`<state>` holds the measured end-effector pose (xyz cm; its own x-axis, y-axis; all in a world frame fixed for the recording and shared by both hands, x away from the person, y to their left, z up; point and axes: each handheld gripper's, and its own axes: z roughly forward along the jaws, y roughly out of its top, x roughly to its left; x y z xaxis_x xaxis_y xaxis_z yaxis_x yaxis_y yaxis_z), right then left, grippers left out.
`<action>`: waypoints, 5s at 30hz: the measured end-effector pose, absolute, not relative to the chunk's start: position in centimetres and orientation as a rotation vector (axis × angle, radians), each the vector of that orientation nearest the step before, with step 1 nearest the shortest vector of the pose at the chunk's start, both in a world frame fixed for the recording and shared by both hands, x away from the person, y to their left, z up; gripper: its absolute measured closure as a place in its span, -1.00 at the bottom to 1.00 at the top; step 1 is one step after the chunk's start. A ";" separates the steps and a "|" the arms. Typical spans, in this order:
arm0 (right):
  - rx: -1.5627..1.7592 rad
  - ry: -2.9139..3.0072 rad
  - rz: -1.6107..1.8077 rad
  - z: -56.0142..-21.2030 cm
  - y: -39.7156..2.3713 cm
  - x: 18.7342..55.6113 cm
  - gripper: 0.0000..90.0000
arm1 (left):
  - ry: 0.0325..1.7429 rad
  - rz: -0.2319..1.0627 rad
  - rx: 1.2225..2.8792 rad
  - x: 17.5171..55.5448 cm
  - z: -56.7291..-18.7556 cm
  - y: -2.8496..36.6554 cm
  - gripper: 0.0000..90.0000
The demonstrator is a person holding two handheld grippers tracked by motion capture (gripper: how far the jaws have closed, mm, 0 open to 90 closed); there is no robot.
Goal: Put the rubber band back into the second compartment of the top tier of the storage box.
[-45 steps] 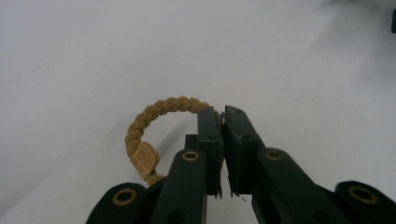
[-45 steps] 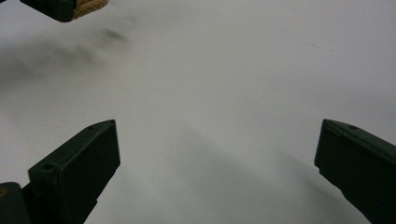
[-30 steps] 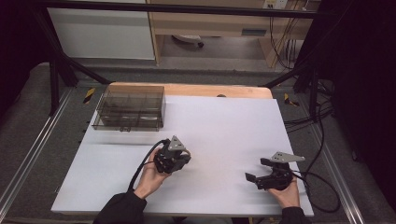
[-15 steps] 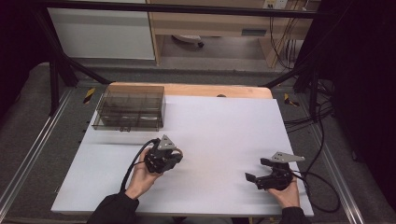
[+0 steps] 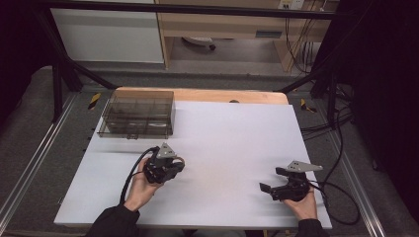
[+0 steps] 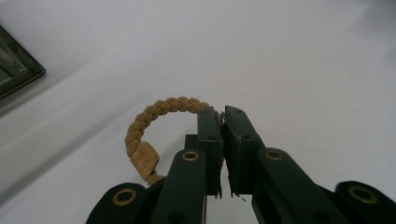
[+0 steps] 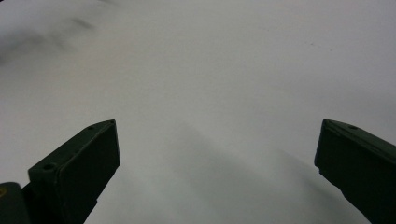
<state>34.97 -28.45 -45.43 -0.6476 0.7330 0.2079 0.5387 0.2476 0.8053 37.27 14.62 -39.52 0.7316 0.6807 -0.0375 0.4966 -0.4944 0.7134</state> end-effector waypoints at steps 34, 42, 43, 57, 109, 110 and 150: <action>1.202 2.304 1.355 -45.4 -28.5 35.0 -0.98 | 0.973 0.406 2.158 38.0 -37.2 20.0 0.89; 1.207 2.303 1.357 -45.4 -28.4 34.9 -0.99 | 0.999 0.443 2.144 38.6 -36.0 21.4 0.89; 1.207 2.303 1.357 -45.4 -28.4 34.9 -0.98 | 1.008 0.446 2.138 38.7 -35.9 21.7 0.89; 1.207 2.303 1.358 -45.4 -28.4 34.9 -0.98 | 1.057 0.481 2.108 40.3 -34.7 23.5 0.89; 1.202 2.308 1.354 -45.4 -28.5 35.0 -0.98 | 1.217 0.511 2.049 47.2 -35.3 26.0 0.88; 1.203 2.306 1.354 -45.4 -28.5 35.0 -0.98 | 1.217 0.511 2.052 47.3 -35.4 25.9 0.87; 1.213 2.302 1.361 -45.4 -28.5 34.9 -0.98 | 1.136 0.524 1.984 43.6 -34.6 27.1 -0.37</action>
